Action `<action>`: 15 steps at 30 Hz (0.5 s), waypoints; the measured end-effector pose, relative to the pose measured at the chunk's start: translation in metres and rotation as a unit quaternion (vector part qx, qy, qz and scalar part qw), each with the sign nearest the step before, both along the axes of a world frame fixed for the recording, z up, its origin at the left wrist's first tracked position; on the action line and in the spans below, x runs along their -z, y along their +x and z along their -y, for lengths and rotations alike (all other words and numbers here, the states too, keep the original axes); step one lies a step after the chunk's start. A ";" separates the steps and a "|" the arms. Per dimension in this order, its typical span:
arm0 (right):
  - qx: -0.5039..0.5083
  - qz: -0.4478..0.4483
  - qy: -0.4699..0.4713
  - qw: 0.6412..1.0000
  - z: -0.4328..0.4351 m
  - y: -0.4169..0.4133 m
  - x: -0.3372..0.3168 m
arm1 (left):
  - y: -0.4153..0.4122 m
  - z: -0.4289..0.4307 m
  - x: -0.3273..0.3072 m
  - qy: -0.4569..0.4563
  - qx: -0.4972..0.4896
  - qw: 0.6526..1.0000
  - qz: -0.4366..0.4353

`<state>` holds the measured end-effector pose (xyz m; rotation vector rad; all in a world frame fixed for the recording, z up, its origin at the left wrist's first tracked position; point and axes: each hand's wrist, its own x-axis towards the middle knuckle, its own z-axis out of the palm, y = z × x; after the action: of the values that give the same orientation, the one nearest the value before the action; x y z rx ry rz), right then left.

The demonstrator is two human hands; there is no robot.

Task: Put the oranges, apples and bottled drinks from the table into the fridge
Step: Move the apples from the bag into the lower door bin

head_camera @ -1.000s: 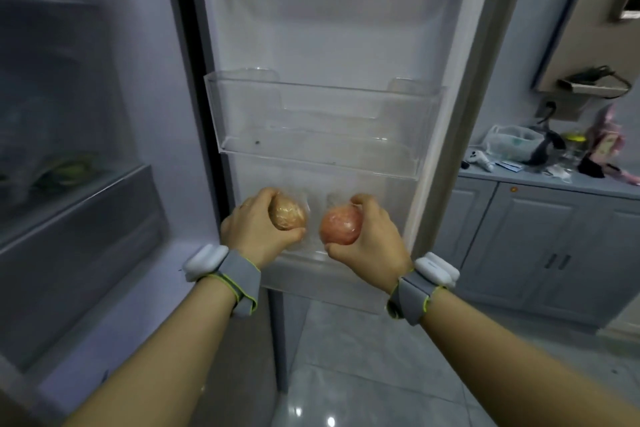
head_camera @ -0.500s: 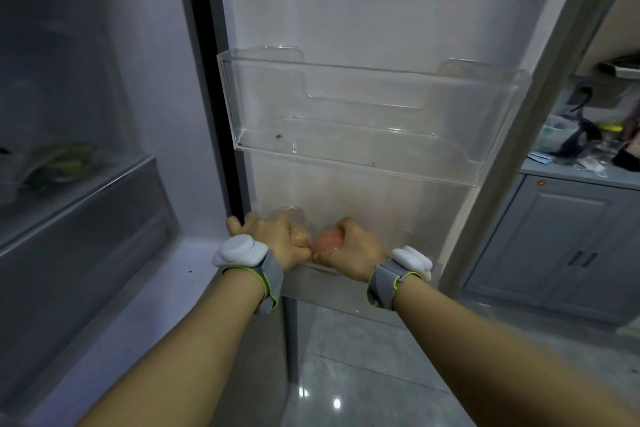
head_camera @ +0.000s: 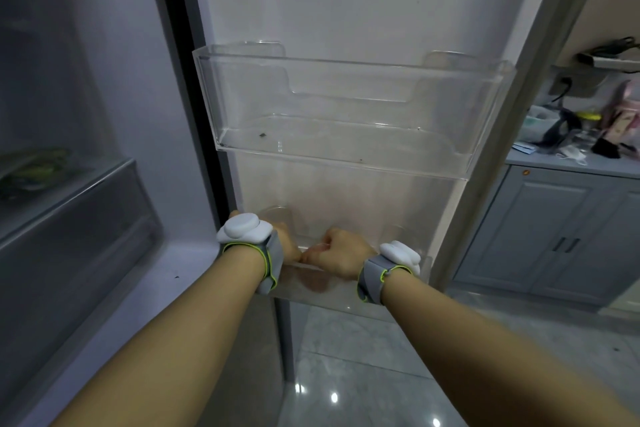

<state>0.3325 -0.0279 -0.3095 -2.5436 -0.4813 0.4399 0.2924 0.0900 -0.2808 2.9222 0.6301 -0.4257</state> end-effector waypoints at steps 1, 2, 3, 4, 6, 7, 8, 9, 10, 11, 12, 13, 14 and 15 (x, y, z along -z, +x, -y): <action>-0.007 0.012 -0.004 1.000 0.000 -0.002 -0.002 | 0.005 -0.002 0.005 -0.026 -0.001 0.999 0.024; -0.014 0.026 -0.011 0.999 0.000 -0.004 -0.005 | 0.007 -0.001 0.004 -0.009 0.007 1.000 0.016; -0.020 0.039 -0.018 0.999 0.001 -0.005 -0.007 | 0.001 0.002 -0.001 -0.009 0.018 1.000 0.010; -0.022 0.051 -0.020 0.998 0.003 -0.007 -0.010 | -0.005 0.006 -0.008 0.027 0.040 0.999 -0.012; -0.017 0.083 -0.003 0.996 0.011 -0.011 -0.015 | -0.010 0.008 -0.013 0.051 0.062 0.997 -0.004; -0.009 0.096 0.015 0.995 0.016 -0.014 -0.018 | -0.014 0.009 -0.015 0.065 0.058 0.996 0.023; 0.000 0.109 0.038 0.993 0.023 -0.018 -0.020 | -0.019 0.014 -0.018 0.073 0.053 0.994 0.059; 0.009 0.126 0.064 0.990 0.031 -0.024 -0.022 | -0.024 0.020 -0.017 0.074 0.054 0.992 0.092; 0.018 0.147 0.092 0.985 0.041 -0.031 -0.024 | -0.030 0.029 -0.015 0.063 0.055 0.988 0.132; 0.025 0.170 0.121 0.978 0.051 -0.040 -0.026 | -0.037 0.041 -0.014 0.042 0.062 0.981 0.181; 0.032 0.194 0.149 0.969 0.062 -0.049 -0.027 | -0.044 0.054 -0.013 0.009 0.073 0.971 0.225; 0.039 0.217 0.168 0.961 0.075 -0.057 -0.028 | -0.050 0.068 -0.011 -0.027 0.090 0.960 0.263; 0.049 0.234 0.182 0.954 0.090 -0.065 -0.029 | -0.056 0.083 -0.009 -0.068 0.109 0.948 0.291; 0.063 0.245 0.193 0.948 0.105 -0.072 -0.029 | -0.060 0.099 -0.006 -0.109 0.127 0.934 0.317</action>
<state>0.2601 -0.1331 -0.2803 -2.2619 -0.5147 -0.3208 0.2326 -0.0092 -0.2750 2.6855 0.1032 0.4015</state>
